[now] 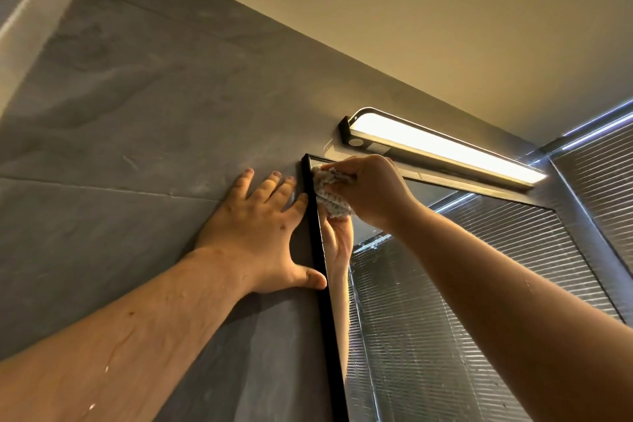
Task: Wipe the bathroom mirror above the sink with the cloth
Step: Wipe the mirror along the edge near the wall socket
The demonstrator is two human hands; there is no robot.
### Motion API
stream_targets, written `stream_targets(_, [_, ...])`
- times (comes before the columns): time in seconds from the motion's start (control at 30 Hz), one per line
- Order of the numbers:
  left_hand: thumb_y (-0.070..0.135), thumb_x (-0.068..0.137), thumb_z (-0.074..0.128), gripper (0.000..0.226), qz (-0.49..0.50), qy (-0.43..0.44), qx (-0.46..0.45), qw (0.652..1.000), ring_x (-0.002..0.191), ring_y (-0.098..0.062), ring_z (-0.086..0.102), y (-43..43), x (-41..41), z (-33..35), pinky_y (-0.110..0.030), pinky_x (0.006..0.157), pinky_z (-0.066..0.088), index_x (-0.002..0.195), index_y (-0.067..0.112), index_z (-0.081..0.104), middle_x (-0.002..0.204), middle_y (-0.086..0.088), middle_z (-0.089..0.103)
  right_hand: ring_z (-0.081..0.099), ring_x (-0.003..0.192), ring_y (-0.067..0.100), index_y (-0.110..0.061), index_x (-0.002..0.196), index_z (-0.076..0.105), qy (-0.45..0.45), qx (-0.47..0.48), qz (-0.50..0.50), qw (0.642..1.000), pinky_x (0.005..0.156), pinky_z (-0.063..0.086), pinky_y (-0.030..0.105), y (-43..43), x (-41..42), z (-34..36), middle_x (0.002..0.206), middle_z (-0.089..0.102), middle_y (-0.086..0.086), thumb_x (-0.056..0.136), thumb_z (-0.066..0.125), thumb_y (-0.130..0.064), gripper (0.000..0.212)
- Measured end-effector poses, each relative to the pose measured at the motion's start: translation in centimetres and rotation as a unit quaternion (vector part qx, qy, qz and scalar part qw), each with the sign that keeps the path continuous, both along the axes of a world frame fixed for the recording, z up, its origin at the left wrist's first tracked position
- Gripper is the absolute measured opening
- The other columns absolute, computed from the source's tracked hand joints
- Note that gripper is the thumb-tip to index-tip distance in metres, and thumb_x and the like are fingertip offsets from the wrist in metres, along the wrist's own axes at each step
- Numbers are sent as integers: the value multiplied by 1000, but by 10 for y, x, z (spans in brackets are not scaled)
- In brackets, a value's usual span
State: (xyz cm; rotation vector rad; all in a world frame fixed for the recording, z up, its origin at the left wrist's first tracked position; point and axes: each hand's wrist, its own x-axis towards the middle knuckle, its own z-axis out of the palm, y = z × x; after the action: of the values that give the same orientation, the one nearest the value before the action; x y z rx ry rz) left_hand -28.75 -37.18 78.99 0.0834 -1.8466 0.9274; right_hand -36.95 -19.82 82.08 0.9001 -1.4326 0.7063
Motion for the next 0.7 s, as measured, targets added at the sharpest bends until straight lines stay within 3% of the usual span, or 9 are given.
stream_targets(0.23, [100, 56, 14, 124, 8, 1, -4, 1000, 149, -24, -11, -1, -1, 1, -54, 117, -4, 153, 25, -5, 162, -4, -6, 66, 102, 18, -20, 120, 72, 1, 24, -11, 1000, 92, 53, 34, 0, -1, -10, 113, 73, 2, 90, 69, -21, 30])
stream_targets(0.3, [100, 56, 16, 124, 7, 1, 0, 1000, 149, -24, -10, 0, -2, 1, -54, 118, -5, 153, 25, -3, 162, -5, -5, 62, 102, 10, -19, 122, 71, 4, 45, -6, 999, 90, 51, 19, 2, -5, -29, 117, 71, 0, 91, 69, -23, 31])
stream_targets(0.37, [100, 56, 19, 123, -1, -2, 10, 1000, 149, -23, -10, 0, -1, 1, -52, 118, -8, 153, 27, 0, 162, -4, -5, 53, 100, 2, -22, 124, 69, 17, 57, -7, 998, 83, 36, 2, 2, -10, -47, 119, 70, -3, 90, 70, -26, 34])
stream_targets(0.47, [100, 56, 21, 123, -4, -6, 16, 1000, 149, -23, -11, 1, 0, 1, -52, 118, -8, 153, 27, 1, 162, -4, -5, 50, 99, -2, -25, 120, 71, 41, 43, 21, 998, 80, 32, -2, 1, -17, -59, 115, 71, -6, 87, 71, -31, 33])
stream_targets(0.57, [100, 56, 19, 123, -1, -3, 11, 1000, 149, -24, -12, 1, 1, 0, -53, 118, -6, 153, 27, 0, 162, -4, -5, 60, 100, 7, -23, 118, 73, 51, 35, 23, 998, 83, 36, 1, -2, -20, -48, 113, 72, -5, 86, 74, -27, 32])
stream_targets(0.7, [99, 57, 18, 123, 4, 2, -1, 1000, 149, -25, -9, 0, 1, -1, -54, 118, -5, 153, 25, -4, 162, -5, -5, 67, 102, 17, -16, 117, 73, 69, 17, 32, 997, 88, 49, 22, -7, -18, -19, 112, 73, 3, 85, 76, -18, 32])
